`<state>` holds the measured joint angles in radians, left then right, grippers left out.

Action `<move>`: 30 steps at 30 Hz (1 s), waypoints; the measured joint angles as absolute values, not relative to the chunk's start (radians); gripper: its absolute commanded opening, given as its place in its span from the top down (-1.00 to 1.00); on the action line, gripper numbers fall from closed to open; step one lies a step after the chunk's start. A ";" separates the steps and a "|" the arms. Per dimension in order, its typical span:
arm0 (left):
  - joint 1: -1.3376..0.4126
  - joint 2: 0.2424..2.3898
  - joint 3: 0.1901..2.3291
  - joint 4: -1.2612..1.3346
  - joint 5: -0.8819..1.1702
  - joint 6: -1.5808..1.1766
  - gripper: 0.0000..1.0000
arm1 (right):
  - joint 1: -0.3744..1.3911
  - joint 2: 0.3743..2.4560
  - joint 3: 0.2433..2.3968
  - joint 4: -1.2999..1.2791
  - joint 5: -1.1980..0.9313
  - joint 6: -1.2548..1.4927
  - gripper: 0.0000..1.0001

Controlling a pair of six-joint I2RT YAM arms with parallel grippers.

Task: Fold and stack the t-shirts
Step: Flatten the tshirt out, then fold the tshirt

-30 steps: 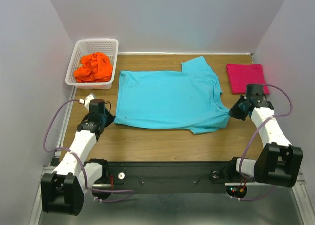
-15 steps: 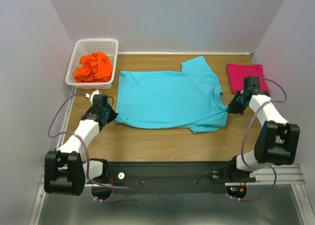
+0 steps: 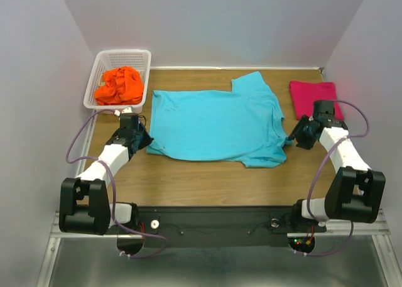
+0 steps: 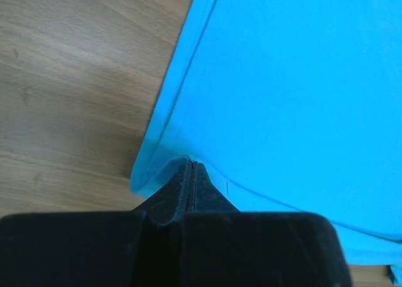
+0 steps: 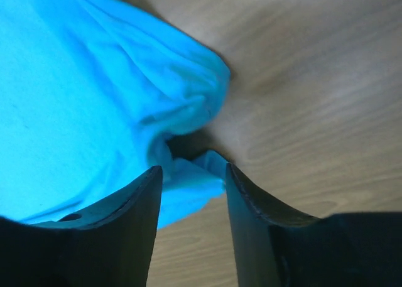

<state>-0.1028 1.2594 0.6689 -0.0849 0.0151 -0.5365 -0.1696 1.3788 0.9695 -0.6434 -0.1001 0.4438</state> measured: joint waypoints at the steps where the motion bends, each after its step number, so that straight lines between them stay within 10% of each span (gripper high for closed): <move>1: -0.103 1.259 0.668 -0.077 0.022 -0.531 1.00 | -0.170 1.357 0.952 -0.650 -0.096 0.445 0.06; 30: -0.103 1.246 0.643 -0.033 0.051 -0.470 1.00 | -0.170 1.437 0.758 -0.573 -0.061 0.528 0.22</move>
<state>-0.1028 1.2457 0.6434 -0.0334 0.0513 -0.4698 -0.1696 1.4372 0.7578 -0.5732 -0.0608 0.5282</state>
